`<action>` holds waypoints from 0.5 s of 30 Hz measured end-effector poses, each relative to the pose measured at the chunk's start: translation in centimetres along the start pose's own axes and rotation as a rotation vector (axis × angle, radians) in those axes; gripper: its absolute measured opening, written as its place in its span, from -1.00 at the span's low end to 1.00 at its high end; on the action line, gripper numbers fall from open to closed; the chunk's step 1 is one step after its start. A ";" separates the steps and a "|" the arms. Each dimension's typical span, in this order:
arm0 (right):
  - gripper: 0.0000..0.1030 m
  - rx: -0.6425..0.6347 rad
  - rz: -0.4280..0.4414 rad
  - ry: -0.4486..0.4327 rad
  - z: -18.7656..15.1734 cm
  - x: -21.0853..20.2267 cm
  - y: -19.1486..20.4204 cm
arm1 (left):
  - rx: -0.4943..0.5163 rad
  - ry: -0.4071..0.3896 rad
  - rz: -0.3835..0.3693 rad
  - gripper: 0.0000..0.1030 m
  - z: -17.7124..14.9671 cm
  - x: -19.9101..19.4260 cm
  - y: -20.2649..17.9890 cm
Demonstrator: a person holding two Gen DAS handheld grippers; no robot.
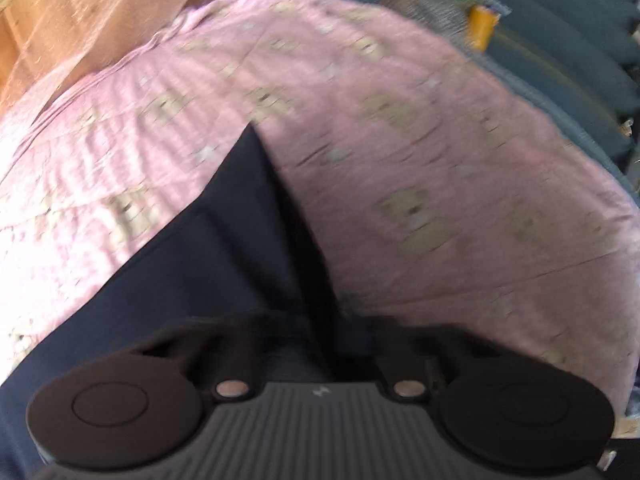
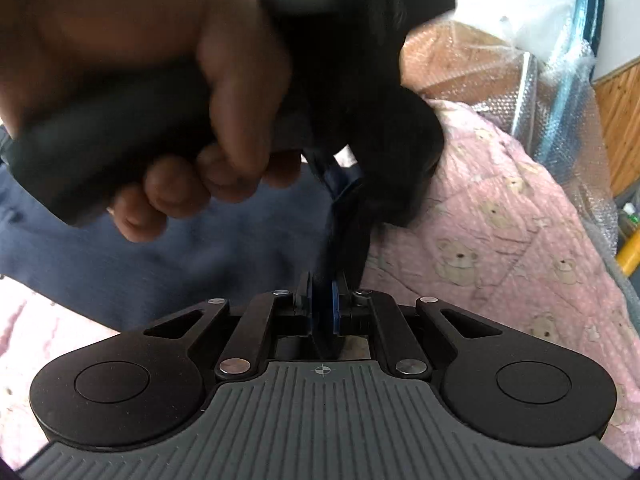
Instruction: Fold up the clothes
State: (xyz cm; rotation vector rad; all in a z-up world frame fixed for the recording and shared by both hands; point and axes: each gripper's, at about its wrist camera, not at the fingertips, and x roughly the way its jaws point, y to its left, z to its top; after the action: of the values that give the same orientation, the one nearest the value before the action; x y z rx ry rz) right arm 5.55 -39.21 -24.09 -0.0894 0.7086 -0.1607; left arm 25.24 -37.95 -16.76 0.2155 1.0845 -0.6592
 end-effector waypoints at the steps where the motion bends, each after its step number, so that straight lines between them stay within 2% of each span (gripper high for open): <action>1: -0.83 0.008 0.019 -0.006 0.2 -0.2 0.1 | -0.002 0.002 0.011 -0.89 -0.2 0.1 0.3; 2: -0.71 0.025 0.067 -0.015 0.4 -0.7 0.1 | -0.004 0.003 0.023 -0.89 -0.4 0.2 0.5; 3: -0.45 0.042 0.118 -0.026 0.7 -1.3 0.1 | -0.006 0.005 0.034 -0.89 -0.5 0.4 0.8; 4: -0.39 0.060 0.180 -0.049 0.8 -2.0 0.1 | -0.039 0.014 0.047 -0.89 -1.1 -0.2 2.2; 7: -0.38 0.153 0.327 -0.078 1.4 -3.3 -0.1 | -0.138 0.052 0.102 -0.89 -3.8 -0.7 6.8; 9: -0.38 0.244 0.384 -0.064 1.7 -2.7 -0.4 | -0.180 0.086 0.134 -0.89 -5.7 -0.1 9.2; 12: -0.50 0.299 0.387 0.010 1.8 0.1 0.2 | -0.238 0.075 0.135 -0.88 -7.3 0.0 11.2; 15: -0.64 0.225 0.358 0.154 1.0 3.1 2.3 | -0.266 0.052 0.117 -0.88 -7.8 -0.7 12.0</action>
State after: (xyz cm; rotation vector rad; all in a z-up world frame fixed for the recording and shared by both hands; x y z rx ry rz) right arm 8.82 -37.43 -25.64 0.2664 0.8436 0.0976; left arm 26.30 -24.52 -21.61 0.0658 1.1874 -0.4017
